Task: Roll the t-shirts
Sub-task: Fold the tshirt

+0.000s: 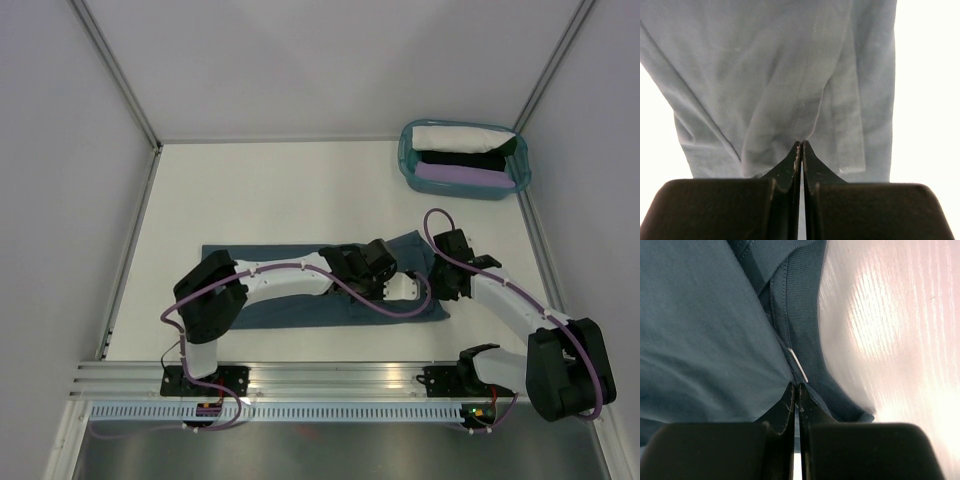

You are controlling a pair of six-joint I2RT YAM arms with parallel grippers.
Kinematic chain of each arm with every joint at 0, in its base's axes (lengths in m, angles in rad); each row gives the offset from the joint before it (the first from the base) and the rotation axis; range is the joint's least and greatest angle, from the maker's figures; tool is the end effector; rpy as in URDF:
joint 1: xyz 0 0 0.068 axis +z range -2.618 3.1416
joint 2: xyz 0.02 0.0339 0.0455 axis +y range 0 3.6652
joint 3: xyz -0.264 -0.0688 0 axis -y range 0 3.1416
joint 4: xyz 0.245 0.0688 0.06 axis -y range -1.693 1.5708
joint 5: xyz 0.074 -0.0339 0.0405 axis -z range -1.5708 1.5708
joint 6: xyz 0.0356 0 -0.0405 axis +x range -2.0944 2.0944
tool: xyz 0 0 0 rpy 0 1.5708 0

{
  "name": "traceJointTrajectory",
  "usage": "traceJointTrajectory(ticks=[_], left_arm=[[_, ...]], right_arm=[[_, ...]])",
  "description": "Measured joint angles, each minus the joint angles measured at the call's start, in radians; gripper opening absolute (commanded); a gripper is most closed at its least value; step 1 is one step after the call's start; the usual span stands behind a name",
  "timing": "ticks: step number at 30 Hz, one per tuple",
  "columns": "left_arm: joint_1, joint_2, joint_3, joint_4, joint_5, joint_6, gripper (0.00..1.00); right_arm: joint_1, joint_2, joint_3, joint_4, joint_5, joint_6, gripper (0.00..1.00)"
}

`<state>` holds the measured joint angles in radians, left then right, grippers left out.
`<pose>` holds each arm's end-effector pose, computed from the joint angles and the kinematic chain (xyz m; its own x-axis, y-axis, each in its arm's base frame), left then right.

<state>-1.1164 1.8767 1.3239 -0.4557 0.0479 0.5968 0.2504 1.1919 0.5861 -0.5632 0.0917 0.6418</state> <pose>0.1731 -0.3583 0.1950 0.2035 0.8623 -0.4637 0.9603 -0.0836 0.2661 0.1953 0.0466 0.1679 -0.8412 0.4002 -0.3637 0.3639 0.9164 0.1666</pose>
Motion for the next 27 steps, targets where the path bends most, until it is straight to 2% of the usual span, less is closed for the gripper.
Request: traceJointTrajectory(ticks=[6, 8, 9, 10, 11, 12, 13, 15, 19, 22, 24, 27], left_arm=[[0.011, -0.006, -0.034, -0.041, 0.075, 0.014, 0.02], [0.011, -0.005, -0.034, -0.048, 0.093, 0.014, 0.05], [0.011, -0.005, -0.034, -0.049, 0.098, 0.015, 0.17], [0.011, -0.005, -0.034, -0.051, 0.105, 0.019, 0.25], [0.011, -0.005, -0.034, -0.055, 0.112, 0.021, 0.31], [0.011, -0.005, -0.034, -0.061, 0.117, 0.023, 0.42], [0.011, -0.005, -0.033, -0.068, 0.126, 0.027, 0.47], [0.011, -0.007, -0.028, -0.097, 0.156, 0.024, 0.5], [0.011, -0.05, -0.01, -0.166, 0.22, 0.021, 0.5], [0.043, -0.124, 0.009, -0.211, 0.243, 0.001, 0.49], [0.127, -0.178, 0.008, -0.223, 0.249, -0.027, 0.48], [0.321, -0.219, -0.014, -0.218, 0.216, -0.066, 0.47]], right_arm=[[0.0, 0.0, -0.003, 0.0, 0.001, 0.0, 0.01], [0.0, 0.0, -0.003, 0.0, -0.003, 0.0, 0.06], [0.0, 0.0, -0.003, 0.0, -0.008, 0.001, 0.1], [0.0, 0.0, -0.002, 0.0, -0.009, 0.003, 0.2], [0.0, 0.0, -0.002, -0.001, -0.01, 0.004, 0.24], [0.0, 0.0, 0.0, -0.005, -0.008, 0.005, 0.28], [0.0, -0.002, 0.003, -0.011, -0.007, 0.009, 0.31], [0.0, -0.022, 0.014, -0.035, 0.0, 0.012, 0.31], [0.0, -0.074, 0.078, -0.074, 0.03, 0.013, 0.33], [0.0, -0.07, 0.157, -0.067, 0.044, 0.004, 0.18], [0.0, -0.036, 0.197, -0.029, 0.036, -0.013, 0.04], [0.0, 0.06, 0.227, 0.034, 0.009, -0.023, 0.0]])
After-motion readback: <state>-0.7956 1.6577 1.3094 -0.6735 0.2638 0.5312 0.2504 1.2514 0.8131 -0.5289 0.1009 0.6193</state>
